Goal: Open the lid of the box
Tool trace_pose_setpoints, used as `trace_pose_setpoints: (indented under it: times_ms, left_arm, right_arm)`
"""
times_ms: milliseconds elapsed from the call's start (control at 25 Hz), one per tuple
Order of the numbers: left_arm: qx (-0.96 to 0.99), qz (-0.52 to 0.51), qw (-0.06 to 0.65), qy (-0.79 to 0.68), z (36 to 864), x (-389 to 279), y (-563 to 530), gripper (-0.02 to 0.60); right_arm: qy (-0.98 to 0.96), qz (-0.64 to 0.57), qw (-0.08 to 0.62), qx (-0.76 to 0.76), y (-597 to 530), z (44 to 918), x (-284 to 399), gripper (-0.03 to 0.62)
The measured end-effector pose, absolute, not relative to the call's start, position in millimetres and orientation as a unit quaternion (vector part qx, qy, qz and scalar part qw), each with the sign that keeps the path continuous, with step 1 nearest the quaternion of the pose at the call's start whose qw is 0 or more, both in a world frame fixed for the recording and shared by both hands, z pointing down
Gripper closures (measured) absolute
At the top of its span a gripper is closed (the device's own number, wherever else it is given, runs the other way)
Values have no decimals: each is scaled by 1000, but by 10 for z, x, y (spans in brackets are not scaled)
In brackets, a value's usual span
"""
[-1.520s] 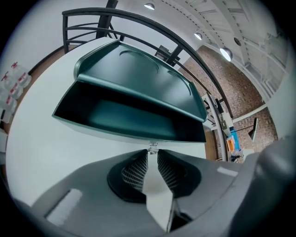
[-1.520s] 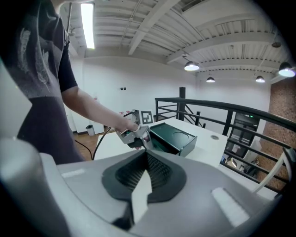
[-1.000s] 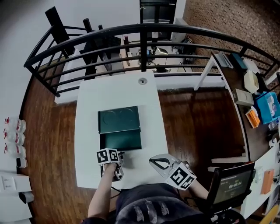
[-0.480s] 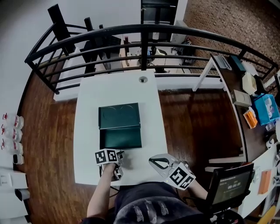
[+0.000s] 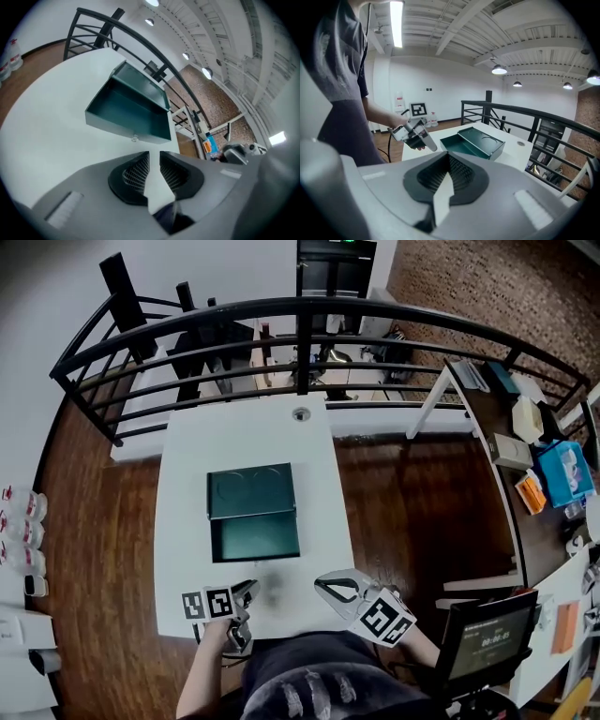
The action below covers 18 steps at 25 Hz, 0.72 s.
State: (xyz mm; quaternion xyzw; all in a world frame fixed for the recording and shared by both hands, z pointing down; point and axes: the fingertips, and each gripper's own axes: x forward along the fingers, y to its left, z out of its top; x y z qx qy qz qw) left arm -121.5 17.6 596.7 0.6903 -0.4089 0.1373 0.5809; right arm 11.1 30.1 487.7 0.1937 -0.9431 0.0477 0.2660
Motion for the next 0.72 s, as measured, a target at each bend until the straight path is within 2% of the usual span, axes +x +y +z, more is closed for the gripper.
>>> trace_pose_setpoints:
  times_ms: [80,120,320,440,560,720]
  left_arm:
    - [728,126,547,-394,5610,-1195,186,521]
    - [748,117,529,-383,5422,-1183,169,569]
    - [851,55,431,-295,4478,-998,29,569]
    - [888,63,374,-259,4115,-944,80,569]
    - [895,76,351,-263,4047,-1021,81,569]
    - [888,80,359,-274,4130,-1087,88,569]
  right_arm:
    - [-947,52,252,193,282,4809,117,592]
    - [-949,53,245,194,265,4773,121,592]
    - [-959,54,193,200,106,4503,136,592]
    - [-967,85,148,186,102,4273,137,592]
    - [-973,118,104,170,107,4088,106,592]
    - [-974,148,79,155,139,4026,145,592]
